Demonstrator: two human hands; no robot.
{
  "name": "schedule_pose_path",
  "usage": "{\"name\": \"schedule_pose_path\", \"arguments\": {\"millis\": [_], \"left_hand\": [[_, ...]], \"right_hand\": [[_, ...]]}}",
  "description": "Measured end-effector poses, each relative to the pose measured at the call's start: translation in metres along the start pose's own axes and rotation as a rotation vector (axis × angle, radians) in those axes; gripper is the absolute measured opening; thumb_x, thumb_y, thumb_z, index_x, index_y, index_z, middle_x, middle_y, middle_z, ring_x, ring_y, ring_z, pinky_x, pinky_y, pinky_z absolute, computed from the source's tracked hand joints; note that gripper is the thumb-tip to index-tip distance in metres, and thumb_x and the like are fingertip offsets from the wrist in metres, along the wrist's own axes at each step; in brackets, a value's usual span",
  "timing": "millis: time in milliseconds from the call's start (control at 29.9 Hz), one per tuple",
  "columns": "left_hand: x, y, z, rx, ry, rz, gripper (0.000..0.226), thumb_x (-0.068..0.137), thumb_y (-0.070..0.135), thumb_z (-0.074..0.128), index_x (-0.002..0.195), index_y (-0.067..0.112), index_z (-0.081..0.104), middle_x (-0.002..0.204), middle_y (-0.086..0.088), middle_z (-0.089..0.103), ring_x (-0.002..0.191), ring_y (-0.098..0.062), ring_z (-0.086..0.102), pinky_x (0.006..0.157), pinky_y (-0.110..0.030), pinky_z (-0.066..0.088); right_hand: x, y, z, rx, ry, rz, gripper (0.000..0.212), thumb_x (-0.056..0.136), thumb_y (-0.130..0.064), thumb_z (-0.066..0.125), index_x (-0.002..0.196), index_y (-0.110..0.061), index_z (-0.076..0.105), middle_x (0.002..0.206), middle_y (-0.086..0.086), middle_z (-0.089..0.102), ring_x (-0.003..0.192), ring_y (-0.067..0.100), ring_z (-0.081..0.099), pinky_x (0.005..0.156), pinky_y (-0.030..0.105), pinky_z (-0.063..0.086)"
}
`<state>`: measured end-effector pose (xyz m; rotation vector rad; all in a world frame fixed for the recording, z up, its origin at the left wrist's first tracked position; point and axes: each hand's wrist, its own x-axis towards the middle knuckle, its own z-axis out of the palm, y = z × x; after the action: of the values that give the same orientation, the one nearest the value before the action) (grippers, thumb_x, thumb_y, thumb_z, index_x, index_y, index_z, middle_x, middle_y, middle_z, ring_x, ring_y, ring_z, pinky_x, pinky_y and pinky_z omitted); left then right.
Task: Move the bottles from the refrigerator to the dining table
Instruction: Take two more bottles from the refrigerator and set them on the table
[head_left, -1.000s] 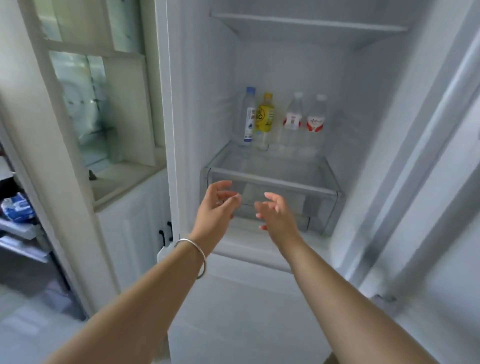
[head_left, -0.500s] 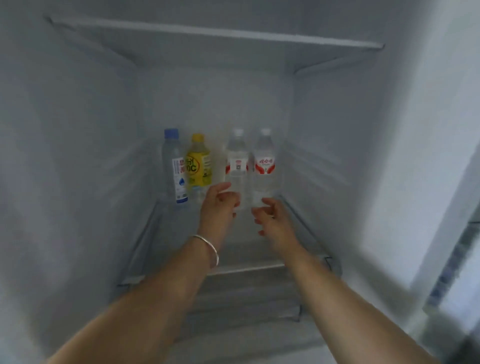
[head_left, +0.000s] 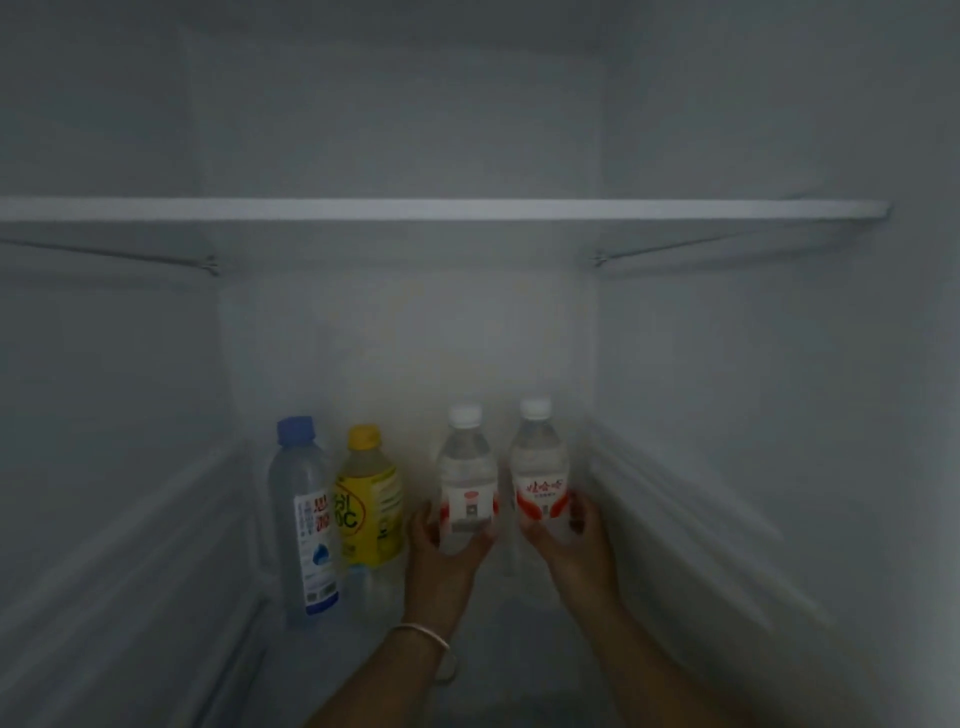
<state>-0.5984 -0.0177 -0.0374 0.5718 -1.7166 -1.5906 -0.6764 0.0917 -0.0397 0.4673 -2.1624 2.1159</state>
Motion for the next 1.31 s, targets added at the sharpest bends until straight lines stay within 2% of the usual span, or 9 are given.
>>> {"name": "schedule_pose_path", "arguments": {"millis": [167,301,469,602,703,770,870,1004,1305], "left_hand": [[0.016,-0.011,0.010,0.004,-0.018,0.008,0.099,0.028,0.057,0.089,0.112,0.015,0.058,0.102,-0.003,0.072,0.081,-0.004,0.070,0.064,-0.014,0.051],[0.011,-0.007,0.018,0.027,0.124,0.035,0.066,0.050,0.030,0.091,0.104,0.023,0.056,0.088,0.008,0.067,0.071,0.005,0.062,0.054,-0.002,0.043],[-0.013,0.006,0.013,-0.066,0.152,0.068,0.058,0.053,0.025,0.091,0.101,0.026,0.059,0.082,0.019,0.065,0.063,0.025,0.055,0.054,0.001,0.041],[-0.045,0.018,-0.001,-0.103,0.159,0.048,0.062,0.046,0.042,0.089,0.099,0.028,0.062,0.081,0.019,0.068,0.072,0.012,0.064,0.063,-0.002,0.045],[-0.080,0.028,-0.018,-0.139,0.081,0.040,0.073,0.037,0.058,0.079,0.102,0.030,0.062,0.092,0.013,0.072,0.088,-0.002,0.068,0.080,-0.022,0.053],[-0.111,0.036,-0.033,-0.172,0.029,0.044,0.067,0.047,0.047,0.085,0.106,0.027,0.062,0.097,0.009,0.073,0.091,-0.005,0.068,0.081,-0.026,0.054],[-0.170,0.047,-0.061,-0.208,-0.033,0.056,0.050,0.061,0.026,0.086,0.105,0.025,0.063,0.095,0.006,0.074,0.087,-0.006,0.070,0.075,-0.023,0.057],[-0.265,0.060,-0.105,-0.177,-0.193,0.073,0.060,0.052,0.050,0.082,0.102,0.024,0.064,0.088,0.006,0.075,0.081,-0.006,0.071,0.071,-0.025,0.058],[-0.455,0.093,-0.145,-0.172,-0.430,0.082,0.047,0.066,0.031,0.082,0.107,0.023,0.062,0.093,0.007,0.074,0.081,-0.002,0.070,0.065,-0.012,0.053]], "right_hand": [[0.011,0.003,0.012,-0.058,-0.122,-0.008,0.051,0.046,-0.053,0.085,0.087,-0.029,0.068,0.078,-0.012,0.072,0.070,-0.006,0.066,0.057,0.013,0.047],[0.002,0.001,0.016,-0.074,0.014,0.043,0.063,0.050,-0.051,0.084,0.102,-0.026,0.059,0.102,0.004,0.070,0.097,0.023,0.067,0.077,0.025,0.046],[-0.018,-0.009,0.010,-0.052,0.107,-0.033,0.061,0.054,-0.028,0.089,0.107,-0.021,0.059,0.098,0.011,0.071,0.079,0.021,0.065,0.076,0.026,0.044],[-0.057,-0.029,-0.002,-0.077,0.127,-0.077,0.065,0.056,-0.036,0.087,0.111,-0.017,0.059,0.106,0.013,0.070,0.100,0.031,0.065,0.082,0.031,0.047],[-0.093,-0.048,-0.017,-0.125,0.129,-0.112,0.060,0.060,-0.040,0.084,0.108,-0.015,0.058,0.094,0.011,0.068,0.091,0.030,0.065,0.072,0.028,0.044],[-0.127,-0.059,-0.030,-0.145,0.108,-0.115,0.056,0.062,-0.042,0.083,0.105,-0.017,0.057,0.086,0.003,0.064,0.083,0.026,0.063,0.071,0.027,0.044],[-0.192,-0.070,-0.050,-0.150,0.097,-0.120,0.044,0.061,-0.051,0.079,0.089,-0.027,0.055,0.078,-0.009,0.063,0.076,0.019,0.062,0.068,0.026,0.045],[-0.294,-0.079,-0.084,-0.209,0.184,-0.143,0.066,0.048,-0.075,0.065,0.092,-0.026,0.061,0.085,-0.010,0.069,0.079,0.012,0.065,0.068,0.027,0.050],[-0.480,-0.116,-0.191,-0.278,0.292,-0.112,0.054,0.057,-0.058,0.077,0.099,-0.030,0.058,0.084,-0.016,0.068,0.078,0.002,0.066,0.072,0.025,0.055]]}}
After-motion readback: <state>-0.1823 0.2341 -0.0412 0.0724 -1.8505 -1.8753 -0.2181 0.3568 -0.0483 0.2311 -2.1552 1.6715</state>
